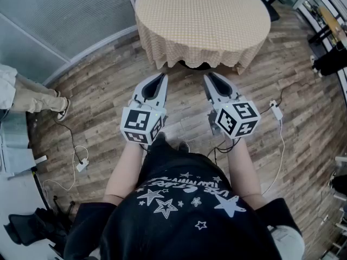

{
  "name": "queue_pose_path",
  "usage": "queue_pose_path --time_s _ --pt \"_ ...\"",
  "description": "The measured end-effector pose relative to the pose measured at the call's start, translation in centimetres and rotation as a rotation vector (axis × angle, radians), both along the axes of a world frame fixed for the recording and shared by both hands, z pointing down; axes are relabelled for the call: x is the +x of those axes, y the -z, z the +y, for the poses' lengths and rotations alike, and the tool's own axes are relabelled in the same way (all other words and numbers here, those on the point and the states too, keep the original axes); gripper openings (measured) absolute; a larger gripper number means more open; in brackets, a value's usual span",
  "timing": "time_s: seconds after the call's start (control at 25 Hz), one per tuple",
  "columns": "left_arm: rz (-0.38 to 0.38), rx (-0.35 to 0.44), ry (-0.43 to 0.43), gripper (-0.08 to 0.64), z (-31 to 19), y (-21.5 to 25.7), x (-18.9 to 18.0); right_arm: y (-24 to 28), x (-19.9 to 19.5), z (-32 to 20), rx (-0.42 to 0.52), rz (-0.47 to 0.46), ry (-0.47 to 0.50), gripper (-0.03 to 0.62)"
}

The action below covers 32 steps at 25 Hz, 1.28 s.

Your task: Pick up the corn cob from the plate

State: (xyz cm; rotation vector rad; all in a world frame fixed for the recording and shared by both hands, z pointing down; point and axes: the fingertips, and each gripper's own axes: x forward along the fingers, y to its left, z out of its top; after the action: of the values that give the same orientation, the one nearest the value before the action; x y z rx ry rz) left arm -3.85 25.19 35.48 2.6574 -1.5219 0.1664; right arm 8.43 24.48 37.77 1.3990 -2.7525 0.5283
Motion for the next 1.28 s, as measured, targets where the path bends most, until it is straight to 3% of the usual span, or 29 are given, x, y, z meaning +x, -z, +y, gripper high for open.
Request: queue_pose_path --time_s 0.68,1.0,1.28 --pt "0.0 0.015 -0.011 0.01 0.9 1.0 -0.5 -0.2 -1.2 0.4 -0.017 0.003 0.021 0.066" --pt "0.016 0.018 -0.019 0.011 1.5 1.4 -0.3 1.6 -1.2 1.4 0.067 -0.067 0.077 0.064" --pt "-0.006 0.011 -0.001 0.009 0.8 1.0 -1.2 0.4 -1.6 0.0 0.031 -0.064 0.087 0.064"
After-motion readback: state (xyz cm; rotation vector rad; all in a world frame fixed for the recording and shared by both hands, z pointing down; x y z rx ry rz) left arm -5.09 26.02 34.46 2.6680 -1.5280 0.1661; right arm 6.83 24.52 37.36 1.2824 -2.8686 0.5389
